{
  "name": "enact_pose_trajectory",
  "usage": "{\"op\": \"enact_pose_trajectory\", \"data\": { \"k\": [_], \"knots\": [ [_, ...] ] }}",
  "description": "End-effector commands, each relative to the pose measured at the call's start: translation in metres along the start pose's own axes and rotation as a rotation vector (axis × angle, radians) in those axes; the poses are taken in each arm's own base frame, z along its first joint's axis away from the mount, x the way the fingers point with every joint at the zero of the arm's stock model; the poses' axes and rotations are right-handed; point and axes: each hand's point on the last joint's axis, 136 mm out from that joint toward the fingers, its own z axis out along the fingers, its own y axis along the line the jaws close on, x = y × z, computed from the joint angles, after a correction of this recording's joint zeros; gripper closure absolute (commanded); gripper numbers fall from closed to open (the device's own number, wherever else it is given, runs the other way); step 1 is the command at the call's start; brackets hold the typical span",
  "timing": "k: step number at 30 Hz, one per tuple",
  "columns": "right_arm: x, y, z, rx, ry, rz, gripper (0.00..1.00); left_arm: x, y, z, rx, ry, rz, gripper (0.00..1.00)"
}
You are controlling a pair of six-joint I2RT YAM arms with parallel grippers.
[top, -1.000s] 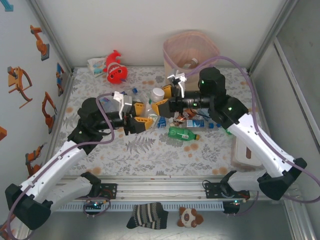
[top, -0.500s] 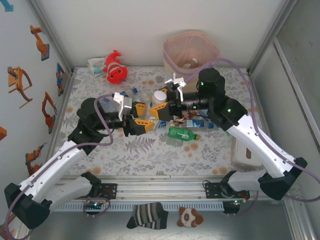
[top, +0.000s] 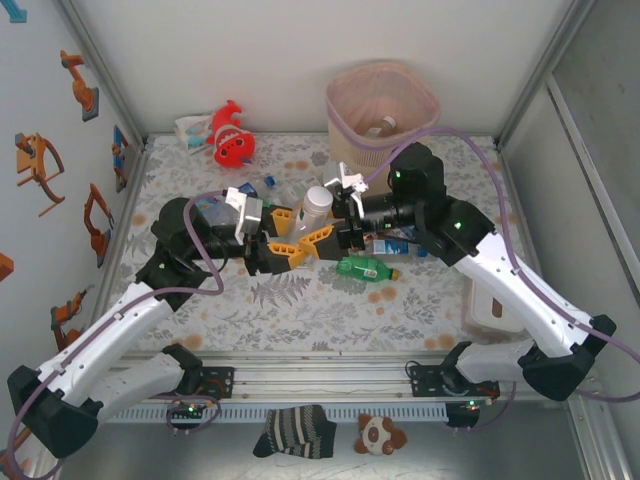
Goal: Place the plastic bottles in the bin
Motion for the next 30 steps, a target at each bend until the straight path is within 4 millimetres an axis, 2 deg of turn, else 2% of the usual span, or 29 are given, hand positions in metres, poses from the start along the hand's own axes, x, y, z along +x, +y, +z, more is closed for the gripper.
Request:
{"op": "enact_pose_trajectory", "data": {
  "k": [1,9,18,22,30],
  "knots": [
    [0.005,0.011,0.002,-0.042,0.02,-0.003,0.4,-0.022,-0.001,-0.004,-0.031,-0.052,0.06,0.51],
    [-0.007,-0.005,-0.001,0.074,0.002,0.001,0.53,-0.014,0.013,-0.009,-0.135,-0.027,0.047,0.36],
    [-0.018,-0.036,-0.017,0.234,-0.011,0.028,0.54,-0.007,0.03,-0.026,-0.317,-0.027,0.051,0.22],
    [-0.025,-0.067,-0.036,0.374,-0.016,0.069,0.54,-0.002,0.033,-0.034,-0.377,-0.013,0.054,0.21],
    [-0.035,-0.149,-0.101,0.729,-0.039,0.176,0.55,0.009,0.046,-0.046,-0.483,0.0,0.0,0.2]
  ]
}}
